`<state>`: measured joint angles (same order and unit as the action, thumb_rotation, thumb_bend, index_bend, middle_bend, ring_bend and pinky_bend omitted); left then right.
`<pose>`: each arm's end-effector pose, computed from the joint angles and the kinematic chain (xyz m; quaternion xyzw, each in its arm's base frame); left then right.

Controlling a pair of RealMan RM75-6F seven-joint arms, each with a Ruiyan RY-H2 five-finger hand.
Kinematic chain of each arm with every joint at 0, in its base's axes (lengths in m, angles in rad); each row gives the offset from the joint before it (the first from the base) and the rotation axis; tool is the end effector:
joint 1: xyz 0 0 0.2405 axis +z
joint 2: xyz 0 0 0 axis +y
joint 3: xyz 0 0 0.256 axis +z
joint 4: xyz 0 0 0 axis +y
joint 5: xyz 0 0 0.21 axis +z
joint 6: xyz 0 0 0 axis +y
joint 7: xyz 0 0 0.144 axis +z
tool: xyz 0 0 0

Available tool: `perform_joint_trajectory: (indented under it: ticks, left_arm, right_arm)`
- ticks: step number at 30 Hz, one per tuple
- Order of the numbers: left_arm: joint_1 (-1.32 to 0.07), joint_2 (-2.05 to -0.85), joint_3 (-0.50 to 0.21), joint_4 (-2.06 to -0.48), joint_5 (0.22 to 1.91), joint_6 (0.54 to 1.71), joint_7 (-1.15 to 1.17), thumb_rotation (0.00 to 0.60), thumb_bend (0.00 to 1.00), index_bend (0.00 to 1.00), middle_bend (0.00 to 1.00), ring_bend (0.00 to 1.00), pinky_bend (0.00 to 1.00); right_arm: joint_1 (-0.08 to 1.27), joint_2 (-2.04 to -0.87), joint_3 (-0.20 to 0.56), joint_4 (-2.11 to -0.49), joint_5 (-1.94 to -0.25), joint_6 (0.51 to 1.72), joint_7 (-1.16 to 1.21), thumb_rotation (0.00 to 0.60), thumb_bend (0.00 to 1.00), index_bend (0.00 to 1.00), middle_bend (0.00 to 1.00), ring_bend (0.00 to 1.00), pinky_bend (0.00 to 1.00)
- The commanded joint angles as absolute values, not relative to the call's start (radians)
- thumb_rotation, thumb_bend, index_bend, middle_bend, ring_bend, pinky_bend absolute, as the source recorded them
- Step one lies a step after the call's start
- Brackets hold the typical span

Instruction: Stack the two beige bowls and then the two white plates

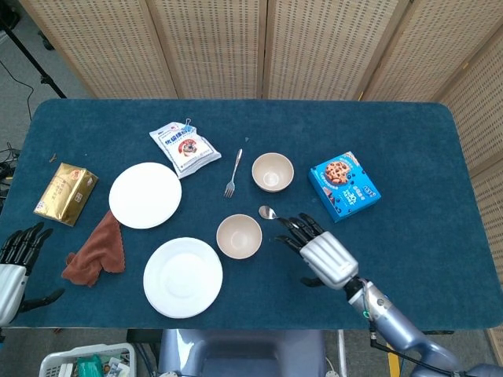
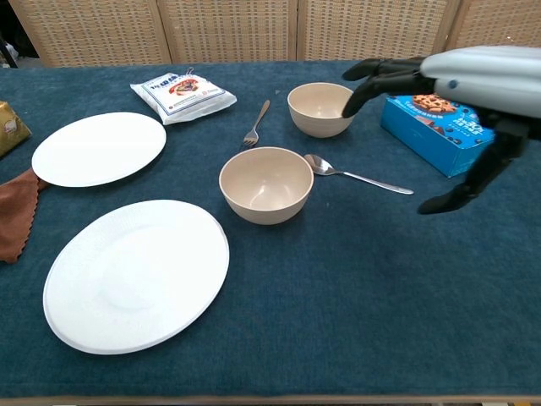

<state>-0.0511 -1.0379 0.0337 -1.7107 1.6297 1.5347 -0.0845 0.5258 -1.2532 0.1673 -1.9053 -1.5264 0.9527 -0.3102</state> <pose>-0.2901 0.1515 0.1645 -0.6102 -0.4124 -0.4195 0.5307 -0.1229 -0.2587 0.0492 0.7927 -0.3057 0.4178 0.3218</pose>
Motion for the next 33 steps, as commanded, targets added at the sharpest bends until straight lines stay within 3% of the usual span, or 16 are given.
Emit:
perform_joint_trajectory:
  ticks: [1,8,20,33]
  left_arm:
    - [-0.055,-1.036,0.030,-1.708,1.622,1.528,-0.091,0.600,0.00,0.00,0.00,0.00,0.00]
    - [-0.059,-1.029,0.025,-1.706,1.607,1.519,-0.114,0.600,0.00,0.00,0.00,0.00,0.00]
    - [-0.065,-1.015,0.018,-1.700,1.596,1.509,-0.150,0.600,0.00,0.00,0.00,0.00,0.00]
    - [-0.069,-1.007,0.012,-1.700,1.583,1.502,-0.177,0.600,0.00,0.00,0.00,0.00,0.00]
  right_arm:
    - [0.592,-1.374,0.188,-1.873,-1.437,0.903,-0.427,0.600,0.00,0.20,0.00,0.00,0.00]
    - [0.667,-1.544,0.208,-1.765,-1.318,0.885,-0.571,0.600,0.05,0.22,0.00,0.00,0.00]
    - [0.752,-1.692,0.223,-1.632,-1.168,0.898,-0.708,0.600,0.29,0.28,0.00,0.00,0.00]
    - [0.788,-1.745,0.200,-1.545,-1.129,0.930,-0.730,0.600,0.44,0.51,0.01,0.00,0.00]
